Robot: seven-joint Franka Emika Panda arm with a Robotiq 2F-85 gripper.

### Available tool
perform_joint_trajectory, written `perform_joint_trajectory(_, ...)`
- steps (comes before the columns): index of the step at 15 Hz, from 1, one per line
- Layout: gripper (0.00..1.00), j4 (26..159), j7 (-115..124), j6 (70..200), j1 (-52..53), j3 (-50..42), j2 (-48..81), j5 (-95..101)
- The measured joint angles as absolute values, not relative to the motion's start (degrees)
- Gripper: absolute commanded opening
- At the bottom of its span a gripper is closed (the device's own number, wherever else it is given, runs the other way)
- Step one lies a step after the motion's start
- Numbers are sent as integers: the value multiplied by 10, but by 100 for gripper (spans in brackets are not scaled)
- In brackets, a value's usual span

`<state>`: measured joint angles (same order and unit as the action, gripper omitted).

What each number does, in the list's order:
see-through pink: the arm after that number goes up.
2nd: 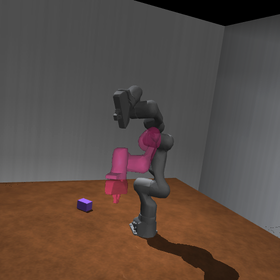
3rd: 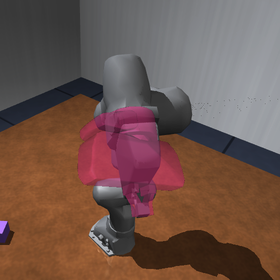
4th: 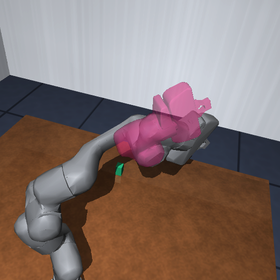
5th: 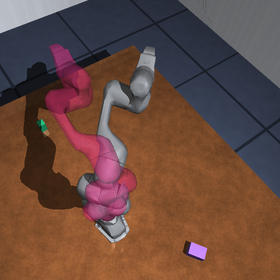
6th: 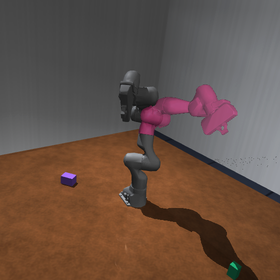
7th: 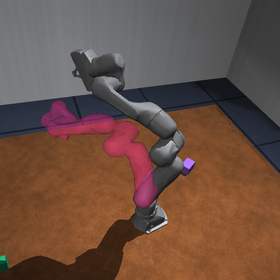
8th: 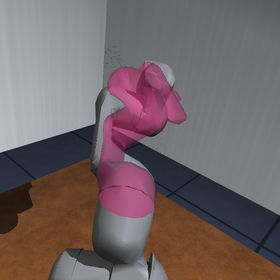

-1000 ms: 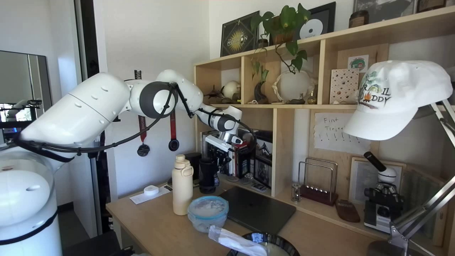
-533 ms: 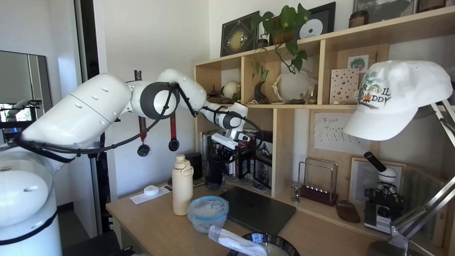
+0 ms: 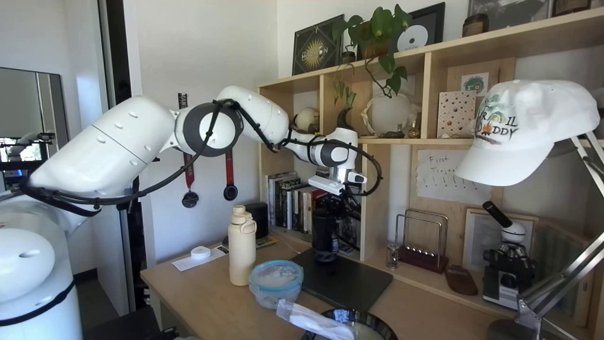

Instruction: Move the yellow bottle to the other side of the table, place the package in the black bowl, and move the black cup to the other side of the table

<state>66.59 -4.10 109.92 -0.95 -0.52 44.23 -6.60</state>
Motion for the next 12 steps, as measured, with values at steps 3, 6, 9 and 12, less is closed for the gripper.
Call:
perform_joint_trajectory(3,6,666,1,1102,-29,-36,437,-53)
perform_joint_trajectory(6,6,666,41,1120,-46,-61,433,-45)
perform_joint_trajectory(9,6,666,84,1136,-63,-84,431,-44)
perform_joint_trajectory(12,6,669,126,1141,-80,-104,431,-44)
